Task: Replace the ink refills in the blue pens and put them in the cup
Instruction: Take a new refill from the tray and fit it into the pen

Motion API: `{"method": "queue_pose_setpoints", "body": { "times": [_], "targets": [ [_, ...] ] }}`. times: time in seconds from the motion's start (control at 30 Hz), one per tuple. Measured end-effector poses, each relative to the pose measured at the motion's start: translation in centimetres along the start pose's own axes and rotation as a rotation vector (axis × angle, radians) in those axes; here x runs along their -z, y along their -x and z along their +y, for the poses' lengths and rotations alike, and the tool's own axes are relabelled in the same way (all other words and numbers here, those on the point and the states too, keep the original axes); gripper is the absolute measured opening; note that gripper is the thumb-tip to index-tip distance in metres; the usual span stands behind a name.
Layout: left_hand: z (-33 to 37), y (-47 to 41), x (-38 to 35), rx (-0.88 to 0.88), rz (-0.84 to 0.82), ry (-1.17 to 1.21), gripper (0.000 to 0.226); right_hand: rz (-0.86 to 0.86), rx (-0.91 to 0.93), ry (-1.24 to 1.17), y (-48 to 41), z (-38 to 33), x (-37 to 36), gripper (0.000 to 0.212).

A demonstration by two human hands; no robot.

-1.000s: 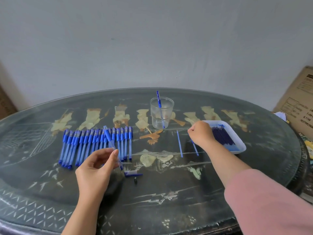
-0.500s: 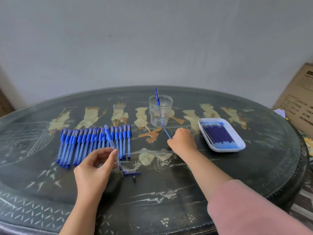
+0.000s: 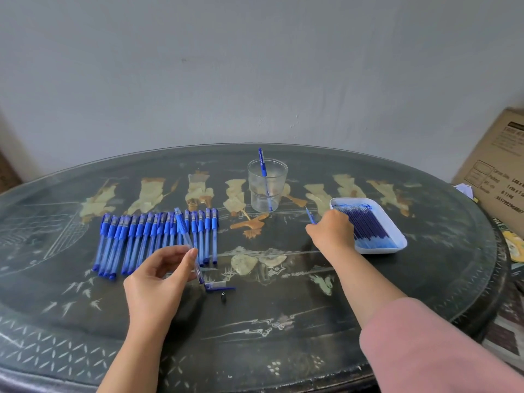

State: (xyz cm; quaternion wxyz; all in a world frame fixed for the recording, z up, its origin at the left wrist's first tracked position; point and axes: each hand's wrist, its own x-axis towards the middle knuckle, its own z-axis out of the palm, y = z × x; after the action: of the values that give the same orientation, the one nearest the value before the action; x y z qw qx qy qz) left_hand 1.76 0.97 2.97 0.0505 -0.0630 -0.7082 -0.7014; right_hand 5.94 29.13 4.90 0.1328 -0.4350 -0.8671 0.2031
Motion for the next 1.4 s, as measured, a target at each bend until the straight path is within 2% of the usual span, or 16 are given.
{"method": "queue_pose_setpoints", "body": {
  "times": [0.77,0.97,1.07,1.17,1.33,1.4],
  "targets": [
    [-0.1,0.1,0.1,-0.002,-0.014,-0.021,0.012,-0.002,0.033,0.097,0.0,0.3,-0.6,0.009],
    [-0.3,0.0,0.1,-0.004,-0.011,-0.018,0.013,0.015,0.033,0.070,-0.1,0.5,0.0,0.025],
    [-0.2,0.1,0.1,-0.002,0.002,-0.008,0.012,0.093,-0.009,-0.037,-0.6,1.3,0.4,0.034],
    [-0.1,0.3,0.0,-0.005,0.005,-0.019,0.011,0.151,-0.103,-0.092,-1.5,3.1,1.3,0.026],
    [0.0,0.5,0.1,-0.015,-0.007,-0.050,0.010,0.080,-0.189,0.017,-2.9,5.6,2.4,0.014],
    [0.1,0.5,0.2,-0.025,-0.024,-0.065,0.011,0.040,-0.194,0.085,-3.1,5.9,2.3,0.019]
  ]
}}
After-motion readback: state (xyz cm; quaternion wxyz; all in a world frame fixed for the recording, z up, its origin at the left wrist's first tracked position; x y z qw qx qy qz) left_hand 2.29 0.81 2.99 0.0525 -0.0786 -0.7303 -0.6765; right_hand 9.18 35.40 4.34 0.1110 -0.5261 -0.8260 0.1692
